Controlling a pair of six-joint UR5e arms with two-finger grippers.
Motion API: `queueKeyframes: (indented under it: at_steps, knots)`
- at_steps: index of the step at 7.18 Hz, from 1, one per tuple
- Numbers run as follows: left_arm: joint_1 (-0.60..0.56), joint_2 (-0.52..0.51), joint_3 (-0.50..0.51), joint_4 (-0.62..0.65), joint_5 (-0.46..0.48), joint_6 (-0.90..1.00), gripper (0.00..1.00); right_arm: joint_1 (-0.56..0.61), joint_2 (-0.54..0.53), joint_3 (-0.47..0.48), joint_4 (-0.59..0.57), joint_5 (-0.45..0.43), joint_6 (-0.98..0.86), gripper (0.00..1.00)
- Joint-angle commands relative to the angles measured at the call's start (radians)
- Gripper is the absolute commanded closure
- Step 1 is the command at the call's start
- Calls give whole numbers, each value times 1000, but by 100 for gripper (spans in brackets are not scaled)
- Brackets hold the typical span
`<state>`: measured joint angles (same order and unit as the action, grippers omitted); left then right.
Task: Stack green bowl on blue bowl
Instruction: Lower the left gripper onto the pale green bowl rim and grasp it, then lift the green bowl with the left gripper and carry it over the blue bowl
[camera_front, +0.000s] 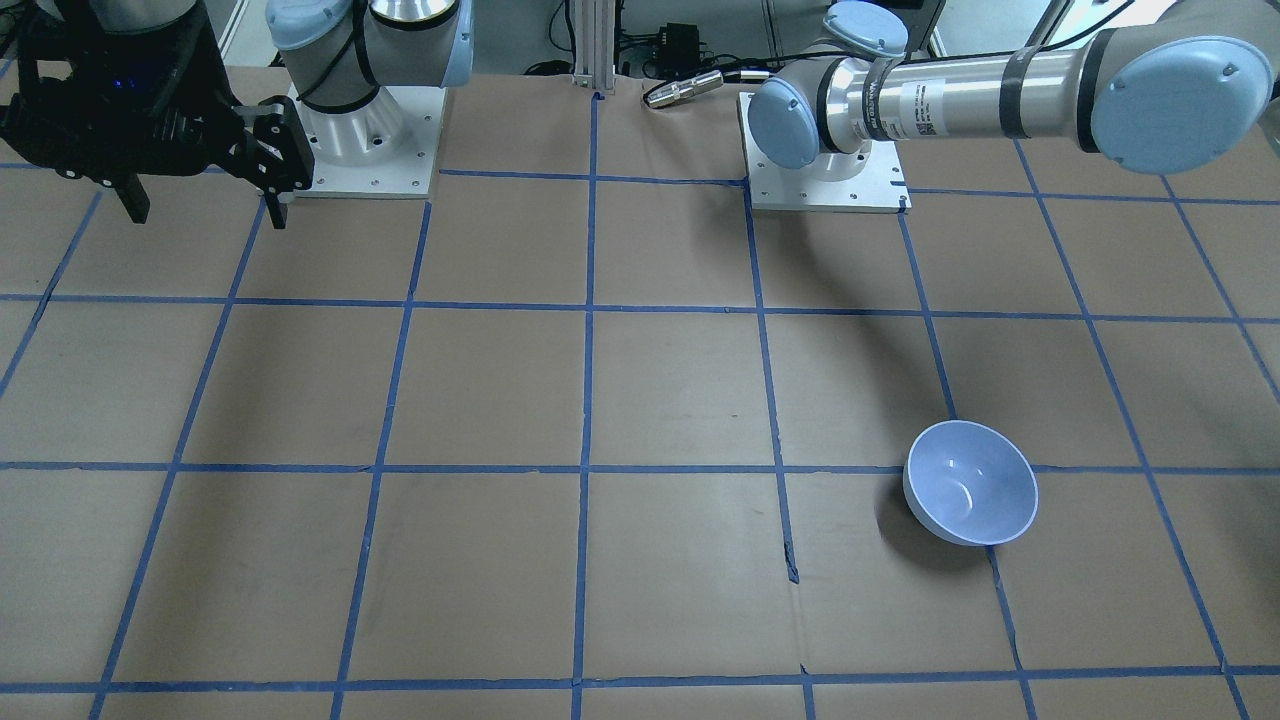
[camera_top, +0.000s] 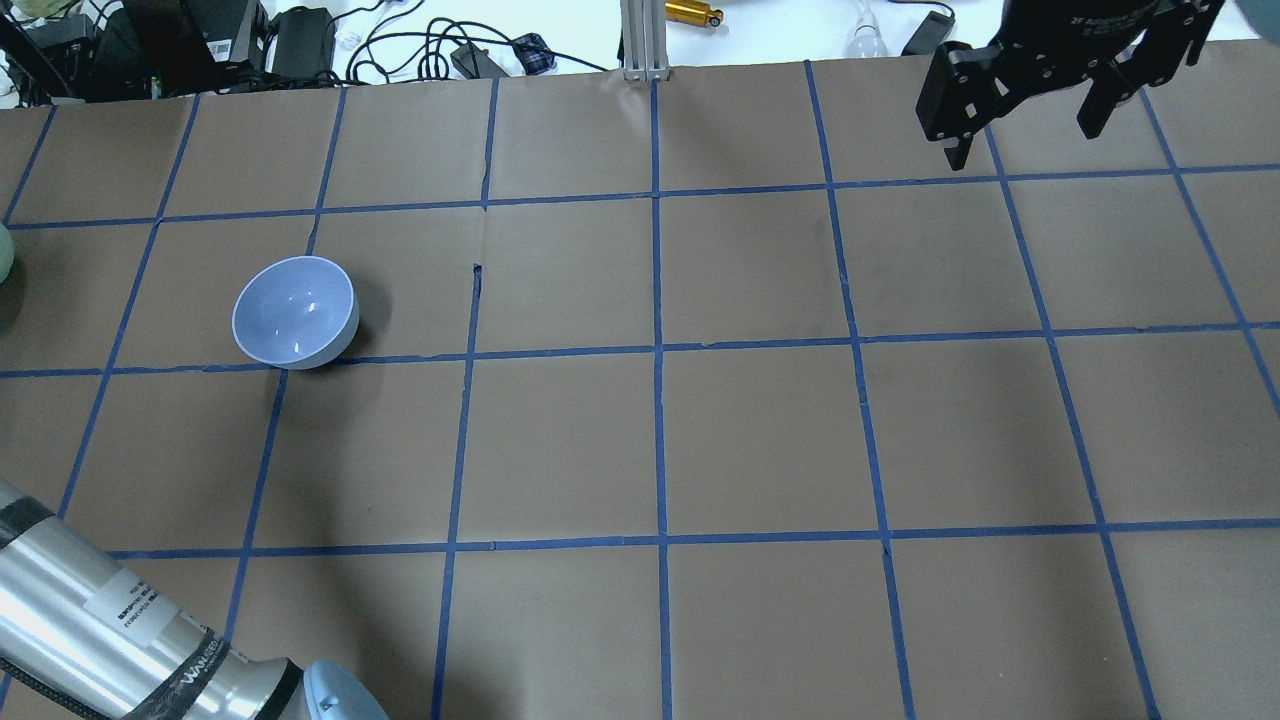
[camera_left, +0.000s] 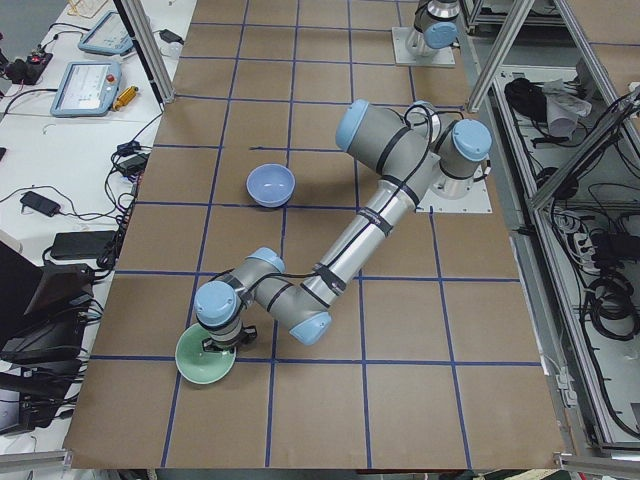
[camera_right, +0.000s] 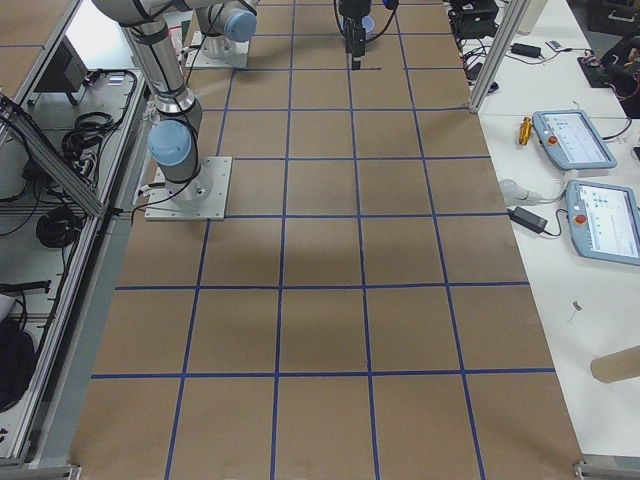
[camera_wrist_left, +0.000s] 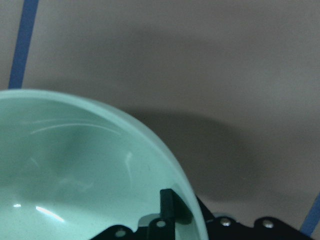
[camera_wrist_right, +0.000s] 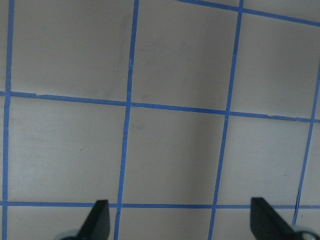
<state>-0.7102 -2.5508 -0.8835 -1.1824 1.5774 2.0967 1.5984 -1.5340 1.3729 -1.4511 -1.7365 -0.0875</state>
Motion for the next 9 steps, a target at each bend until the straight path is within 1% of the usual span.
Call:
queueKeyframes:
  at_steps: [1,2,3,7,9]
  knots:
    - [-2,27,-3,-55,-4,-12,100,-1,0,0,0,0,0,0]
    - [-8,61,-5,-134,-4,-58,100,0,0,0,0,0,0,0]
    - [-17,95,-12,-157,-1,-75,100,0,0,0,0,0,0,0]
    - [-127,289,-145,-287,9,-239,100,0,0,0,0,0,0,0]
    - [-207,389,-228,-276,12,-456,100,0,0,0,0,0,0,0]
